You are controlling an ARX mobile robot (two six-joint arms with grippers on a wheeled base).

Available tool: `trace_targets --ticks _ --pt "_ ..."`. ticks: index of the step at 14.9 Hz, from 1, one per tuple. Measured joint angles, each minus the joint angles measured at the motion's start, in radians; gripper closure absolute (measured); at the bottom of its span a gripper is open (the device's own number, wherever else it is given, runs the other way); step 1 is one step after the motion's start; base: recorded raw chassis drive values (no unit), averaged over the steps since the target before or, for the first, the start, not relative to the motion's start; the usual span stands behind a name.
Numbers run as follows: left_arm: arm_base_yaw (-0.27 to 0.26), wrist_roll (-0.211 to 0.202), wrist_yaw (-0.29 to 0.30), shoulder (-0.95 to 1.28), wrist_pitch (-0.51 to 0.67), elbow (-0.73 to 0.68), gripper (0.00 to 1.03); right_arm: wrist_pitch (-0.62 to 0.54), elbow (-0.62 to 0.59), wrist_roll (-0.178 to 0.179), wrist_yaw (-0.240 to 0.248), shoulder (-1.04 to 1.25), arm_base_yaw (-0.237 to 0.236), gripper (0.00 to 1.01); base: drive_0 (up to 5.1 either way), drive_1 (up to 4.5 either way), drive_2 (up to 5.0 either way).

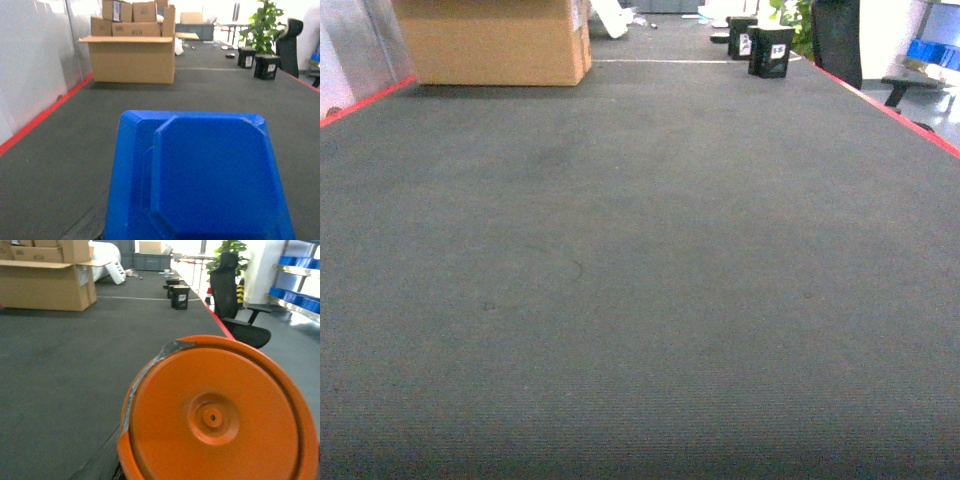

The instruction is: Sort blue parts and orange caps into right shelf containers

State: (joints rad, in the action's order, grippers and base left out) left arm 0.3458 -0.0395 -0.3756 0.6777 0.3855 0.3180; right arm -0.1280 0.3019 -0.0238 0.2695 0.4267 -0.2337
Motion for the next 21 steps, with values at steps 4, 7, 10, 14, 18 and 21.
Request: trace_targets --ticks 4,7,10,14,18,21 --pt "-0.093 0.027 0.12 -0.076 -0.022 -0.106 0.6 -0.014 -0.089 0.009 -0.1 -0.062 0.067 0.56 0.0 0.0 0.0" --pt "-0.174 0.033 0.2 -0.184 -0.036 -0.172 0.6 -0.014 -0.156 0.01 -0.23 -0.137 0.18 0.56 0.0 0.0 0.0" --pt "-0.234 0.034 0.264 -0.264 -0.075 -0.228 0.6 -0.007 -0.202 0.014 -0.27 -0.189 0.233 0.56 0.0 0.0 0.0" --pt "-0.344 0.037 0.375 -0.454 -0.177 -0.307 0.6 0.132 -0.289 0.016 -0.27 -0.419 0.234 0.57 0.0 0.0 0.0" --pt "-0.344 0.036 0.376 -0.5 -0.21 -0.307 0.6 0.135 -0.289 0.017 -0.27 -0.422 0.234 0.57 0.0 0.0 0.0" --pt "-0.344 0.036 0.377 -0.6 -0.365 -0.307 0.6 0.134 -0.289 0.017 -0.27 -0.422 0.234 0.57 0.0 0.0 0.0"
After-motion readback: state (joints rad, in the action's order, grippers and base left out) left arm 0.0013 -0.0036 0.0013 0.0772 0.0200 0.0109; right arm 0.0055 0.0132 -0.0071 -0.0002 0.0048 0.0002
